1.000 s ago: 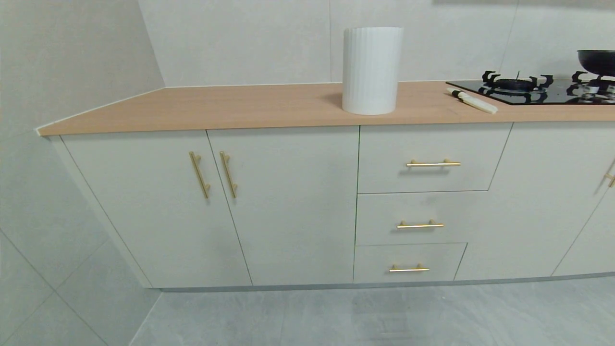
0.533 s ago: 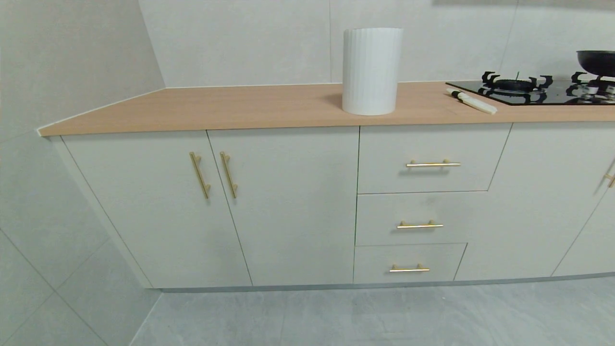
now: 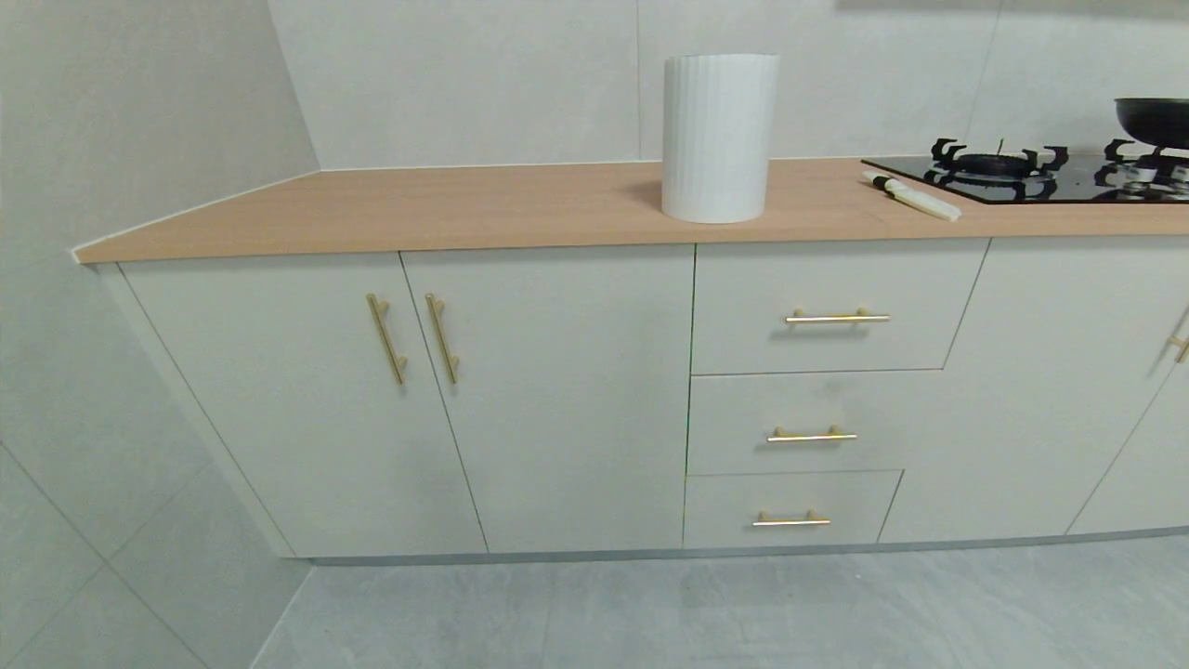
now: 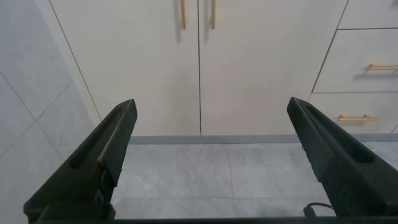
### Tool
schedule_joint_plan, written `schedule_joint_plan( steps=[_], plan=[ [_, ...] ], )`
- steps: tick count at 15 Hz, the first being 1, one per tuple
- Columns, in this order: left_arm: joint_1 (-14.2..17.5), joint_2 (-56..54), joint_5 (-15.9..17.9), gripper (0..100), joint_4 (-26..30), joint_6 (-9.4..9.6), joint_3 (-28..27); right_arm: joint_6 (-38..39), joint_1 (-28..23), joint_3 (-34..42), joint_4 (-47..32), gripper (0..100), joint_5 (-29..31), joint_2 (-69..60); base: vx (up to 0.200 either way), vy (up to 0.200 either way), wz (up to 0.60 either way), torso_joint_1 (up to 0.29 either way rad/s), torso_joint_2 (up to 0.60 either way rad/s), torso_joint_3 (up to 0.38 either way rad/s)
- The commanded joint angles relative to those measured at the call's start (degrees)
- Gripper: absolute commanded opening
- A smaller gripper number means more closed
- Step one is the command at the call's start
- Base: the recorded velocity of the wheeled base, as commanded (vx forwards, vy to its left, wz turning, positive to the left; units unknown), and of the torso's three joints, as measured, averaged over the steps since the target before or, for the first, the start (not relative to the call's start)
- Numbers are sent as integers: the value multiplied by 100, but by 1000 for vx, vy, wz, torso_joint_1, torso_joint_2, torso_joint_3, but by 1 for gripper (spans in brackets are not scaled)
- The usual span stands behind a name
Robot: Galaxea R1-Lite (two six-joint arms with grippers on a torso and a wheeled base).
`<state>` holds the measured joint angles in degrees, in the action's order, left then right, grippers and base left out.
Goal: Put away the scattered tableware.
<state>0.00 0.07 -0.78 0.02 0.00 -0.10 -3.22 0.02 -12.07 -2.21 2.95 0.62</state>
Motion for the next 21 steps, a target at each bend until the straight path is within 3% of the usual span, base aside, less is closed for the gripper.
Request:
schedule_joint_plan(
  steps=[1,8,21],
  plan=[
    [0,1,-1,100,-2,0,1,14,-2,776,19,100,-66,-62,0,0,0,0,0,0],
    [0,1,-1,100,-2,0,1,243,-2,1207,177,100,-207,-62,0,0,0,0,0,0],
    [0,1,8,100,-2,44,10,252,-2,1207,177,100,-207,-62,15,0,0,0,1,0]
  ],
)
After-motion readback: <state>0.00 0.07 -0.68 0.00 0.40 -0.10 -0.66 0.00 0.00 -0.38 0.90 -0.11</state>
